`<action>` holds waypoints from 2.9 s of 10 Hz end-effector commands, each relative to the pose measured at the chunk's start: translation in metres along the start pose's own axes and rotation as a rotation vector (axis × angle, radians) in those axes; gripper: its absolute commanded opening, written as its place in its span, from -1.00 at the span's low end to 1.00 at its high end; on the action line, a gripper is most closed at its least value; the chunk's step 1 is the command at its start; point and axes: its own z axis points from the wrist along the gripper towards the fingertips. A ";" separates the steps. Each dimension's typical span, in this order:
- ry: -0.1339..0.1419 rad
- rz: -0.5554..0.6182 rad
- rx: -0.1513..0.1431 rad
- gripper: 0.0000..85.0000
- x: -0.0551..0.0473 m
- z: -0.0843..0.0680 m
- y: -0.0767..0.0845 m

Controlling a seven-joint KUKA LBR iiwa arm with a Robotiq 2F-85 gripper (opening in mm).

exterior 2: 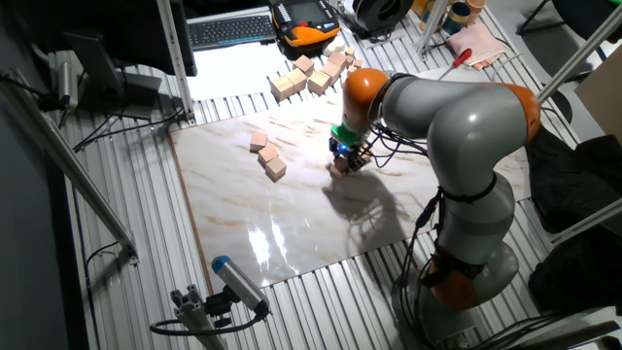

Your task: Stack the blocks into a pyramid shape

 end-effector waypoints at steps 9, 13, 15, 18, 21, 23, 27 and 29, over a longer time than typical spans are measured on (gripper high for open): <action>-0.005 0.009 0.004 -0.60 -0.006 0.005 0.004; -0.012 0.005 0.013 -0.20 -0.006 0.005 0.006; -0.012 0.003 0.015 0.20 -0.006 0.005 0.006; -0.014 0.008 0.016 0.60 -0.006 0.005 0.006; -0.014 0.009 0.014 0.60 -0.006 0.001 0.007; 0.033 0.022 -0.033 0.60 0.000 -0.018 0.015; 0.045 0.001 -0.047 0.20 0.034 -0.043 0.033; 0.064 -0.019 -0.060 0.20 0.053 -0.049 0.039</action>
